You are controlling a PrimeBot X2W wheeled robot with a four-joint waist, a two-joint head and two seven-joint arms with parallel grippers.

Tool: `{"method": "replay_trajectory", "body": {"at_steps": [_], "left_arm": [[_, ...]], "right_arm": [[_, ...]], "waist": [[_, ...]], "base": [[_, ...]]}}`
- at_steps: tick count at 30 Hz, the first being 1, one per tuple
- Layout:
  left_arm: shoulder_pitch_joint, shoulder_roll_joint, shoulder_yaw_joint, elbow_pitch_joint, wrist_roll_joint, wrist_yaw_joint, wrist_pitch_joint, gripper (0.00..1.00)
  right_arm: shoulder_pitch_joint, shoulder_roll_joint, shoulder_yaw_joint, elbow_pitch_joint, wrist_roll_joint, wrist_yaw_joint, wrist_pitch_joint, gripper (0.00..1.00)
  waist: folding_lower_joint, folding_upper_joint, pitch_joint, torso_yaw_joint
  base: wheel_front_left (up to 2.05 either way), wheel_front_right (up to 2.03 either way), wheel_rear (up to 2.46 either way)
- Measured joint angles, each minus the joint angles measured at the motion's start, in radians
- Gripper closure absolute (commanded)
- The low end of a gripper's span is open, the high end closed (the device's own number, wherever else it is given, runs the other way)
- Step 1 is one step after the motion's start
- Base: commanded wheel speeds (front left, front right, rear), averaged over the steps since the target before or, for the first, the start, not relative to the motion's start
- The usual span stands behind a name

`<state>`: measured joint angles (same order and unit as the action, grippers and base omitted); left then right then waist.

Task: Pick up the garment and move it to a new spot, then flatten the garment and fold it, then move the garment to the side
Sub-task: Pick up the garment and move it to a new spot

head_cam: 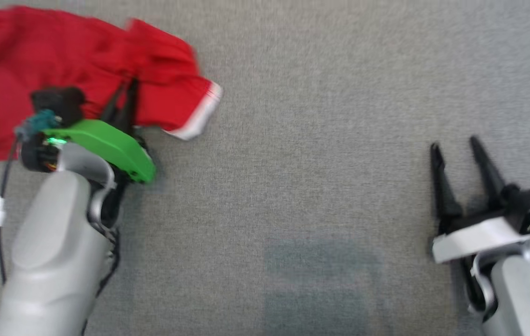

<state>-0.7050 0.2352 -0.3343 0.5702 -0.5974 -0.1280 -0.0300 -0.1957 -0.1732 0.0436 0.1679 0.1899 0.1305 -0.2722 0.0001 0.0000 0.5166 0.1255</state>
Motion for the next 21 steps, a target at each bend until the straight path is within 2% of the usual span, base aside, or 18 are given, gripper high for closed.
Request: {"method": "replay_trajectory", "body": {"at_steps": [5, 8, 12, 16, 21], "left_arm": [[0.089, -0.003, -0.101, -0.222, -0.036, -0.001, 0.065, 1.0], [0.145, -0.034, -0.151, -0.349, -0.038, 0.007, 0.11, 1.0], [0.184, -0.089, -0.218, -0.479, -0.035, 0.04, 0.159, 1.0], [0.194, -0.129, -0.271, -0.539, -0.025, 0.067, 0.189, 1.0], [0.194, -0.158, -0.311, -0.532, -0.026, 0.095, 0.196, 1.0]], "right_arm": [[0.091, 0.048, -0.005, 0.031, -0.002, 0.0, 0.008, 0.0], [0.116, 0.06, -0.02, 0.029, -0.006, 0.0, 0.008, 0.0], [0.139, 0.068, -0.031, 0.027, -0.009, 0.0, 0.008, 0.0], [0.148, 0.074, -0.037, 0.026, -0.009, 0.0, 0.008, 0.0], [0.148, 0.084, -0.037, 0.024, -0.008, 0.0, 0.008, 0.0]], "waist": [[0.0, 0.0, -0.132, -0.015], [-0.0001, 0.0, -0.203, -0.033], [-0.0001, 0.0001, -0.27, -0.076], [-0.0001, 0.0001, -0.307, -0.135], [-0.0001, 0.0, -0.323, -0.214]], "base": [[0.0, 0.0, 0.0], [0.0, 0.0, 0.0], [0.0, 0.0, 0.0], [0.0, 0.0, 0.0], [0.0, 0.0, 0.0]]}}
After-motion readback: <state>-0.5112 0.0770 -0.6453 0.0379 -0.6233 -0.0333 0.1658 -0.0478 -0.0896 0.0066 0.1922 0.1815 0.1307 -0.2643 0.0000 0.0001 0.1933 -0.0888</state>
